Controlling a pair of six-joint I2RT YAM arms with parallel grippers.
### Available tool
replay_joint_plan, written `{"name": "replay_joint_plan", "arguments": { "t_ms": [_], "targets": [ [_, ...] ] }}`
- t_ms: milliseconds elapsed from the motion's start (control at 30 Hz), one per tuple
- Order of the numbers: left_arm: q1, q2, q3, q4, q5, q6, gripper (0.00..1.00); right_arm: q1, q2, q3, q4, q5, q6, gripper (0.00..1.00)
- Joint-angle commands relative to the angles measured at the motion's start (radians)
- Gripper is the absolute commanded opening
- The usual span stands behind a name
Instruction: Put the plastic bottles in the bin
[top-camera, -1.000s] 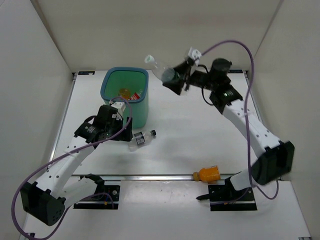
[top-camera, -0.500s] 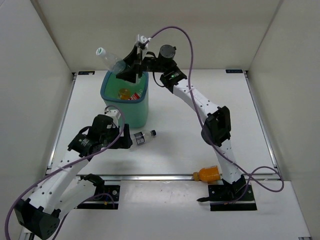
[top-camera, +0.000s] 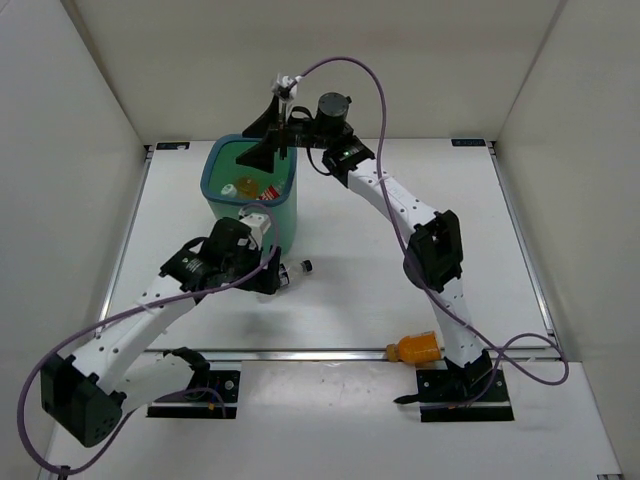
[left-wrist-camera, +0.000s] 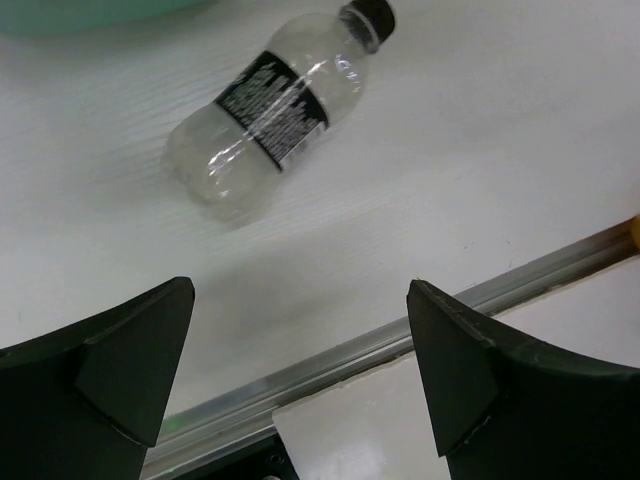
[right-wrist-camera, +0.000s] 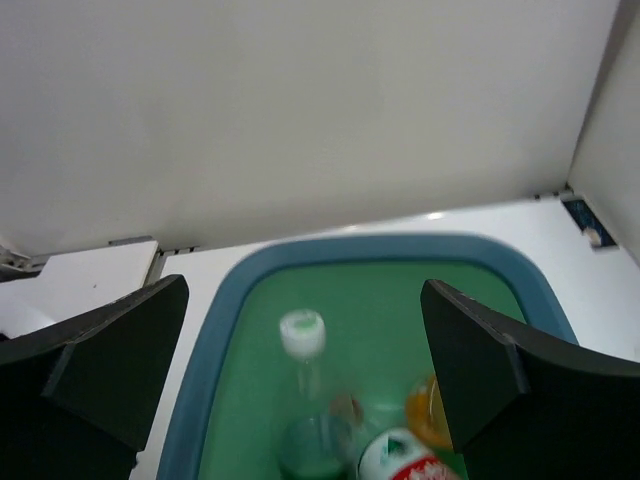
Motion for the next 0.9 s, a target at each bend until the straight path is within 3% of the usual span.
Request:
{"name": "replay_joint_plan", "arguments": {
  "t_ms": [0,133,233,300,400,500,667,867],
  "targets": [
    [-0.048,0.069,0.078,0.053,-0.020,0.062,0.98,-0.069,-0.136,-0.027,-0.074,-0.013,0.056,1.00],
    [-0.061,0.183,0.148,0.090,-0.049,0.127,0.99,-0.124,-0.327,-0.235,-0.157,0.054,0.000,0.99],
    [-0.081,0.278,0.196,0.078,-0.068,0.167,0.99,-0.166,-0.560,-0.647,-0.009,0.142,-0.037,1.00],
    [-0.082,0.310,0.197,0.078,-0.066,0.176,0.99,-0.213,-0.683,-0.785,-0.005,0.224,-0.056,0.99],
    [-0.084,0.367,0.193,0.087,-0.057,0.201,0.98,-0.261,-0.833,-0.886,-0.194,0.382,-0.163,1.00],
    [-0.087,0.419,0.205,0.087,-0.094,0.221,0.99,-0.313,-0.959,-0.996,-0.368,0.471,-0.165,1.00],
    [-0.100,0.500,0.190,0.102,-0.115,0.202,0.99,-0.454,-1.192,-1.191,-0.514,0.407,-0.085,0.99],
    [-0.176,0.553,0.141,0.102,-0.221,0.192,0.99,-0.590,-1.358,-1.343,-0.534,0.346,-0.036,0.99]
  ]
}}
